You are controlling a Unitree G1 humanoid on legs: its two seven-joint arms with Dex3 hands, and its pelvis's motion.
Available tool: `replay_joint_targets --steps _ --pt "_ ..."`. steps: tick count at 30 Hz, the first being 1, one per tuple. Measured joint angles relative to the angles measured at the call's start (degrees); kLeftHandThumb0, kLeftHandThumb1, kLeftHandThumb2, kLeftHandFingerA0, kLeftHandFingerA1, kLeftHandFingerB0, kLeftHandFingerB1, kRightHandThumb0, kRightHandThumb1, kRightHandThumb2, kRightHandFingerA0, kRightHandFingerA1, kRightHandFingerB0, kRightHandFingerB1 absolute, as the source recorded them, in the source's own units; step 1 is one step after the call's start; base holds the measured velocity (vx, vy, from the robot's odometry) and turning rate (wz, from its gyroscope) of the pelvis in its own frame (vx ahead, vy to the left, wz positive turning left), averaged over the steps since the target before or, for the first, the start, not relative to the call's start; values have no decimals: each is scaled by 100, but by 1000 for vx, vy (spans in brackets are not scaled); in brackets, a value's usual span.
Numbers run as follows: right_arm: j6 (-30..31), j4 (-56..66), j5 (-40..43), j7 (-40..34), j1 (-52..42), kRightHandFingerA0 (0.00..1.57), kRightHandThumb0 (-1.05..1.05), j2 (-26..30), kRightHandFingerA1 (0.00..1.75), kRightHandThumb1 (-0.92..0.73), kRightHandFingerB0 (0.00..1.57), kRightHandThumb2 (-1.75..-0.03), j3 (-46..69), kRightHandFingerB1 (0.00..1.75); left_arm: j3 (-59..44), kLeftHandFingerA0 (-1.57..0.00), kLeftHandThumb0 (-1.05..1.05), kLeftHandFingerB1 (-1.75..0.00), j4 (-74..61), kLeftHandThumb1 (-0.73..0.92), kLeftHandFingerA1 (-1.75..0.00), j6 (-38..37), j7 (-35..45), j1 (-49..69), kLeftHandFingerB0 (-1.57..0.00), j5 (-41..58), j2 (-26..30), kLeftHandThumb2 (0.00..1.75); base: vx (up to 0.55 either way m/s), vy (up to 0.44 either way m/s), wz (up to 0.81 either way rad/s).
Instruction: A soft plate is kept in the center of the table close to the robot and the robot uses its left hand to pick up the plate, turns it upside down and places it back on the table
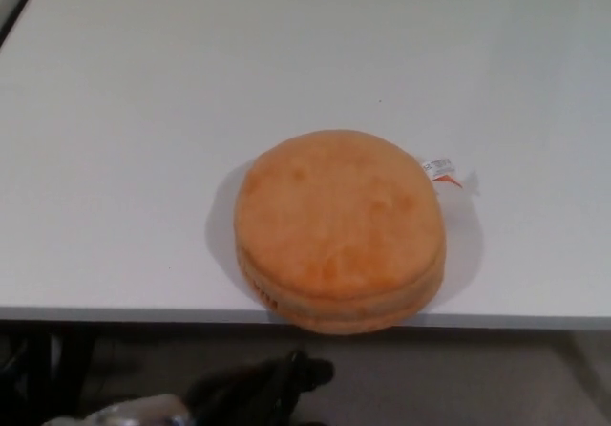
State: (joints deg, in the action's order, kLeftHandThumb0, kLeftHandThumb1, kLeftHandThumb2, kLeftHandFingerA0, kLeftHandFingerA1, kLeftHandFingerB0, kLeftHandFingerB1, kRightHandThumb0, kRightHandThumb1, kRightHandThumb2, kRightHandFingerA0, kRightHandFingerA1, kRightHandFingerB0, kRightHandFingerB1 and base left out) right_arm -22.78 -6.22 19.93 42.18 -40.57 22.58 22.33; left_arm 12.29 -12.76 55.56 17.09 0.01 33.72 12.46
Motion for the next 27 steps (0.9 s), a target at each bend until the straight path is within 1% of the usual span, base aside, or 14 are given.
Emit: replay_joint_targets --steps 2,3,5,6,7,8,9,11,13,14,15,16,17,27 --pt "2 -8 6 11 -2 27 -78 0 57 -88 9 -68 8 31 -62 0 -105 -1 -148 84 -1 -103 78 237 0 -6 131 73 0 0 0" --pt "2 -8 7 13 -4 28 -78 0 58 -88 10 -67 12 32 -117 0 -105 0 -267 67 -15 -201 141 416 0 -16 220 118 0 0 0" --pt "6 -2 9 14 -4 28 -77 0 59 -88 10 -67 13 33 -191 0 -105 0 -416 68 -16 -358 215 636 0 -40 320 118 0 0 0" --pt "10 6 9 14 -5 27 -80 0 63 -72 4 -106 13 42 -221 -2 -105 0 -482 70 -17 -448 244 758 -2 -64 366 120 0 0 0" --pt "16 18 11 14 -9 27 -80 -1 63 -72 4 -106 13 42 -247 -2 -105 0 -542 70 -17 -556 281 893 -2 -99 397 120 0 0 0" --pt "22 35 12 14 -15 28 -77 -1 61 -88 9 -67 13 34 -261 -4 -97 -7 -580 66 -21 -636 305 986 -3 -122 415 118 0 0 0" --pt "26 53 13 14 -21 28 -79 -1 63 -71 5 -106 12 39 -284 -10 -101 -6 -628 71 -36 -740 331 1102 -8 -150 443 120 0 0 0" --pt "26 57 14 14 -23 27 -78 -1 63 -71 4 -106 12 39 -322 -5 -98 -13 -686 70 -43 -923 366 1281 -5 -204 483 118 0 0 0" --pt "26 56 13 14 -21 28 -78 -1 62 -71 5 -105 12 40 -350 -13 -93 -21 -705 68 -50 -1110 381 1448 0 -257 498 116 0 0 0" --pt "26 56 13 14 -20 27 -78 -1 62 -71 5 -106 12 39 -360 -8 -100 -26 -705 70 -45 -1182 386 1509 -6 -278 498 111 0 0 0" --pt "26 56 13 15 -16 26 -77 -1 61 -72 5 -107 12 39 -378 0 -40 -50 -704 31 -50 -1310 393 1614 0 -322 498 101 0 0 0" --pt "26 55 13 15 -13 26 -77 -1 61 -72 5 -107 12 39 -395 0 -40 -50 -700 31 -50 -1420 399 1699 0 -354 496 101 0 0 0" --pt "26 54 13 15 -13 26 -79 -1 61 -73 6 -107 12 40 -408 -17 -101 -26 -692 88 -37 -1498 403 1757 -13 -373 494 67 0 0 0" --pt "23 -10 12 15 10 25 -83 -1 59 -75 3 -110 12 37 -542 -21 -94 -29 -133 90 -41 -2463 412 2552 -19 -563 267 68 0 0 0"
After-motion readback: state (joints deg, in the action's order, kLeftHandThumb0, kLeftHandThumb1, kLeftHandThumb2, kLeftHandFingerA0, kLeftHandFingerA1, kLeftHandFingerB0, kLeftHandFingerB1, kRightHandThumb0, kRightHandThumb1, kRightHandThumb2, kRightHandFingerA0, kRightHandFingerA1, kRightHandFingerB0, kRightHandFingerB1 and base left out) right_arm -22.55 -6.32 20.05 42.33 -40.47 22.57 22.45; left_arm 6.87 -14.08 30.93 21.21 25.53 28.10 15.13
